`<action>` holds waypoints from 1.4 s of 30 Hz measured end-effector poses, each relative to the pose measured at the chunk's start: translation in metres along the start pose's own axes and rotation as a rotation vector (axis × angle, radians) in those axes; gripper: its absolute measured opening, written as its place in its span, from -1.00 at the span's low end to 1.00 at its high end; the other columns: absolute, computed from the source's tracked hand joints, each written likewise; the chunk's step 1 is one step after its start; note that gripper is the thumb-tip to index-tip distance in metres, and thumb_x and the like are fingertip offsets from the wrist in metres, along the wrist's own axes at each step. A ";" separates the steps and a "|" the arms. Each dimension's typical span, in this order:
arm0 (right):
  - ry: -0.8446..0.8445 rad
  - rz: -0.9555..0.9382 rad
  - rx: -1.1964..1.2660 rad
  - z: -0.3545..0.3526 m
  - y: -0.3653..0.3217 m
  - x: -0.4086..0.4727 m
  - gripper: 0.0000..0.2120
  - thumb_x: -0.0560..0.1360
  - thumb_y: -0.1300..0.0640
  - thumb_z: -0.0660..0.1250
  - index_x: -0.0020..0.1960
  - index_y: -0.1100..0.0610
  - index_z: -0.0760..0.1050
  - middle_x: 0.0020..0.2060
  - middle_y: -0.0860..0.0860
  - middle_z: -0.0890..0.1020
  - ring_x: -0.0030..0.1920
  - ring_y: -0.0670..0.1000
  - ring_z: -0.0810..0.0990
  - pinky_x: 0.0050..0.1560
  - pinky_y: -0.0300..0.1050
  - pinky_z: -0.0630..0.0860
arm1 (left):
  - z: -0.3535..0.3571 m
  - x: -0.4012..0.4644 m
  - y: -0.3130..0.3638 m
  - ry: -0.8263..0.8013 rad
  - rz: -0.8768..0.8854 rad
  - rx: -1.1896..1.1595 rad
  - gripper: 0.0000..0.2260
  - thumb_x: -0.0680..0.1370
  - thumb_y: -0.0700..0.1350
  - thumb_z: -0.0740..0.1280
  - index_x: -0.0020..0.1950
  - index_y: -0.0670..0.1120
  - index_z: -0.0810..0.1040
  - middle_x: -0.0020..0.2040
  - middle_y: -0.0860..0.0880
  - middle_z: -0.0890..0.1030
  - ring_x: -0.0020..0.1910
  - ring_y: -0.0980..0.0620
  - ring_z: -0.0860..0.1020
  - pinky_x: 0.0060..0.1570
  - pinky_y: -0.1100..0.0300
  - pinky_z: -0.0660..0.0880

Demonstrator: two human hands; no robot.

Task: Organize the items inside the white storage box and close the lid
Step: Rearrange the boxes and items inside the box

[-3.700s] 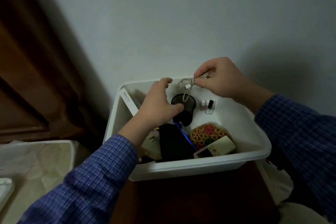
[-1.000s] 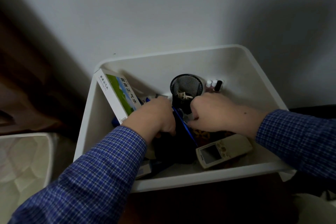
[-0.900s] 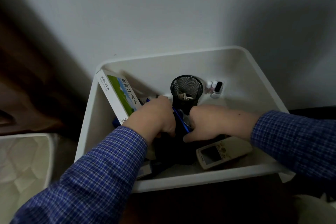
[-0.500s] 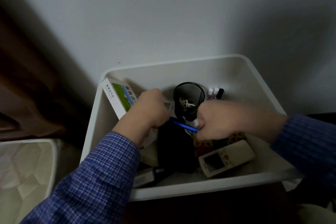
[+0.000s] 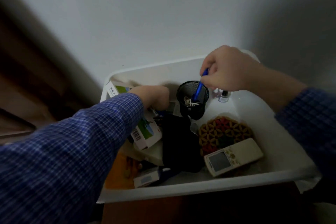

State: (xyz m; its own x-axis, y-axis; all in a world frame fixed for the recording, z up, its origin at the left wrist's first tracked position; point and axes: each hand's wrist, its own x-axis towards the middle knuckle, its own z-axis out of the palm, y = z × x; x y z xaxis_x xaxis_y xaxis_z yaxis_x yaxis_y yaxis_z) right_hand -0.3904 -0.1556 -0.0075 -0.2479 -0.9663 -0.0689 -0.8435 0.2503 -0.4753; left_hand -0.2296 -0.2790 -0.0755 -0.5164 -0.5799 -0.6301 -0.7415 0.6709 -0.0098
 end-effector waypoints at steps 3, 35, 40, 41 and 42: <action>-0.025 0.062 0.069 0.020 0.005 0.009 -0.85 0.43 0.21 0.35 -0.07 0.02 0.63 -0.32 0.02 0.70 -0.38 0.13 0.71 -0.29 0.14 0.69 | 0.013 0.013 -0.007 -0.020 -0.011 0.081 -0.90 0.54 -0.21 0.27 -0.14 -0.17 0.53 -0.10 -0.14 0.59 -0.18 -0.14 0.54 -0.13 -0.01 0.55; 0.149 -0.022 0.258 0.008 0.012 -0.013 -0.83 0.47 0.06 0.36 0.05 -0.06 0.59 -0.37 -0.19 0.70 -0.36 -0.31 0.61 -0.09 -0.16 0.59 | -0.049 -0.103 0.020 -0.138 -0.043 0.588 -0.63 0.60 0.10 0.25 0.34 -0.05 0.49 0.47 -0.09 0.23 0.30 -0.05 0.26 0.18 0.00 0.37; 0.140 0.013 0.419 0.008 0.009 -0.014 -0.82 0.48 0.01 0.45 0.07 -0.03 0.64 -0.13 -0.13 0.70 -0.30 -0.28 0.61 -0.17 -0.30 0.51 | -0.076 -0.142 0.000 -0.123 0.033 0.497 -0.50 0.57 0.29 0.25 0.37 0.00 0.54 0.29 0.05 0.32 0.29 0.07 0.37 0.30 0.03 0.43; 0.073 0.039 0.462 0.009 0.009 -0.015 -0.78 0.48 -0.02 0.46 0.11 -0.01 0.62 -0.07 -0.11 0.69 -0.29 -0.23 0.62 -0.21 -0.27 0.51 | -0.077 -0.147 -0.006 -0.124 0.054 0.443 -0.48 0.56 0.30 0.25 0.41 0.03 0.51 0.33 0.07 0.32 0.29 0.11 0.36 0.32 0.05 0.42; -0.003 0.063 0.478 0.011 0.009 -0.016 -0.73 0.48 -0.05 0.46 0.14 -0.01 0.60 -0.01 -0.10 0.68 -0.28 -0.19 0.62 -0.23 -0.23 0.51 | -0.077 -0.152 -0.012 -0.124 0.074 0.373 -0.46 0.55 0.31 0.26 0.44 0.06 0.47 0.36 0.12 0.29 0.30 0.13 0.36 0.35 0.07 0.40</action>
State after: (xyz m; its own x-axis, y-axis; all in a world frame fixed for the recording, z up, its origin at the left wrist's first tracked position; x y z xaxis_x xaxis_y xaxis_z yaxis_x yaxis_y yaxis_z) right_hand -0.3886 -0.1382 -0.0198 -0.2898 -0.9504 -0.1129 -0.5129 0.2538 -0.8201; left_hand -0.1755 -0.2345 0.0802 -0.4901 -0.4789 -0.7283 -0.4859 0.8438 -0.2279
